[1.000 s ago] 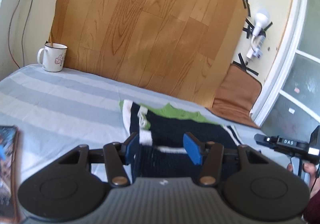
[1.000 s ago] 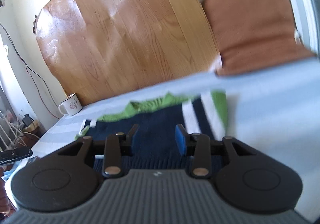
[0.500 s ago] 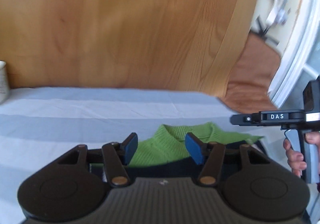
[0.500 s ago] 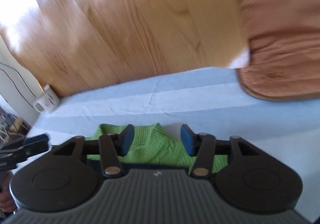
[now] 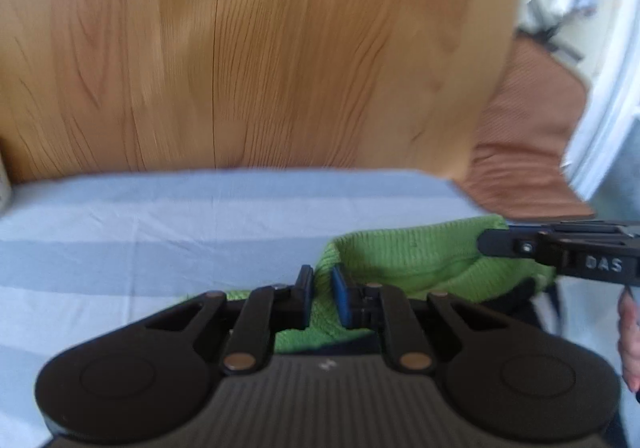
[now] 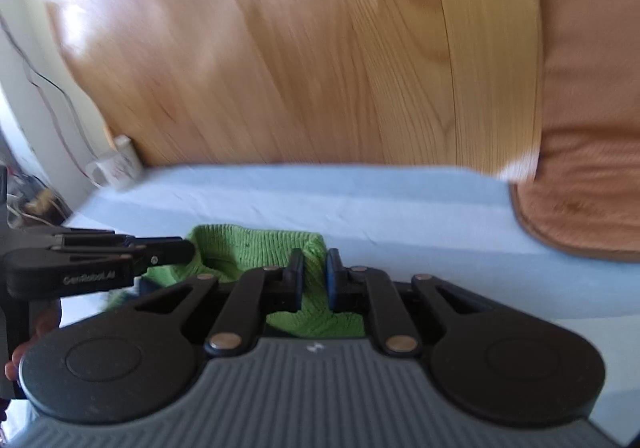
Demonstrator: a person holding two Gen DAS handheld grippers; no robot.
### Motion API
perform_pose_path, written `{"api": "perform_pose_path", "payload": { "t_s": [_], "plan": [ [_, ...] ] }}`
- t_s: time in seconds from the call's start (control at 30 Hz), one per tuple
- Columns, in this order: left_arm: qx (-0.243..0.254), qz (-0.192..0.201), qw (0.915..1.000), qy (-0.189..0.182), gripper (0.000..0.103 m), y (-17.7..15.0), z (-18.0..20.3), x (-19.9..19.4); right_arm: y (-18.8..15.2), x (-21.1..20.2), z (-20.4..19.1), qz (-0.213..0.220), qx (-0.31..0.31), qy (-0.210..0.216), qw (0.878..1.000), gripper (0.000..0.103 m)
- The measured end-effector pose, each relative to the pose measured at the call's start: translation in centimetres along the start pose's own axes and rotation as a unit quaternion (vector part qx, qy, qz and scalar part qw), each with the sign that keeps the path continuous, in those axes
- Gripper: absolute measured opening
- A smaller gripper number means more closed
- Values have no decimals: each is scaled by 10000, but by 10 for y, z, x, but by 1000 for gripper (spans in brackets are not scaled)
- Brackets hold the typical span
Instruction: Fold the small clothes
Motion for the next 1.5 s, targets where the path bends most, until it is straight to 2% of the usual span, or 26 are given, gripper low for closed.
{"api": "perform_pose_path", "payload": {
  "t_s": [0.2, 0.37, 0.57, 0.67, 0.77, 0.83, 0.87, 0.97, 1.1, 1.2, 1.23, 1.33, 1.4, 1.5],
  "plan": [
    [209, 779, 9963, -283, 11, -35, 24, -114, -22, -90, -59, 546, -633, 58, 9965, 13],
    [368, 1087, 9924, -447, 11, -93, 43, -190, -75, -145, -89, 760, -1030, 54, 9918, 13],
    [339, 726, 9949, -617, 11, -168, 57, -219, -168, -161, -100, 706, -924, -228, 9930, 13],
    [296, 374, 9970, -614, 11, -207, 56, -213, -207, -152, -102, 635, -730, -414, 9945, 13],
    [221, -79, 9988, -430, 7, -229, 52, -193, -224, -133, -93, 480, -442, -513, 9965, 15],
    [128, -214, 9986, -477, 8, -235, 45, -191, -220, -139, -87, 500, -272, -317, 9979, 23],
    [130, -125, 9983, -546, 9, -235, 41, -197, -215, -144, -85, 512, -217, -142, 9984, 27],
    [239, 466, 9956, -775, 16, -227, 30, -227, -199, -167, -79, 757, -180, 219, 9967, 29],
    [-206, 980, 9918, -800, 18, -199, 8, -243, -173, -176, -75, 1221, -35, 17, 9925, 29],
    [-479, 1083, 9905, -702, 18, -173, 3, -225, -149, -154, -72, 1279, 373, -245, 9908, 31],
    [-516, 1122, 9901, -667, 18, -165, 4, -216, -141, -142, -71, 1306, 513, -212, 9899, 31],
    [-605, 1049, 9909, -593, 18, -149, 10, -181, -130, -105, -72, 1144, 787, -76, 9903, 31],
    [-561, 903, 9932, -484, 18, -151, 19, -159, -128, -81, -70, 914, 893, -4, 9918, 31],
    [-405, 579, 9973, -181, 18, -161, 24, -131, -148, -64, -62, 449, 757, -471, 9950, 26]
  ]
}}
Point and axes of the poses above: each gripper's, at about its wrist camera, not at the fingertips, and x roughly the way its jaws point, z to its right, y to its top, the point moved 1 cm from there along x, roughly the way its jaws point, and after that the axes turned 2 degrees about y, right-handed, at the moved point
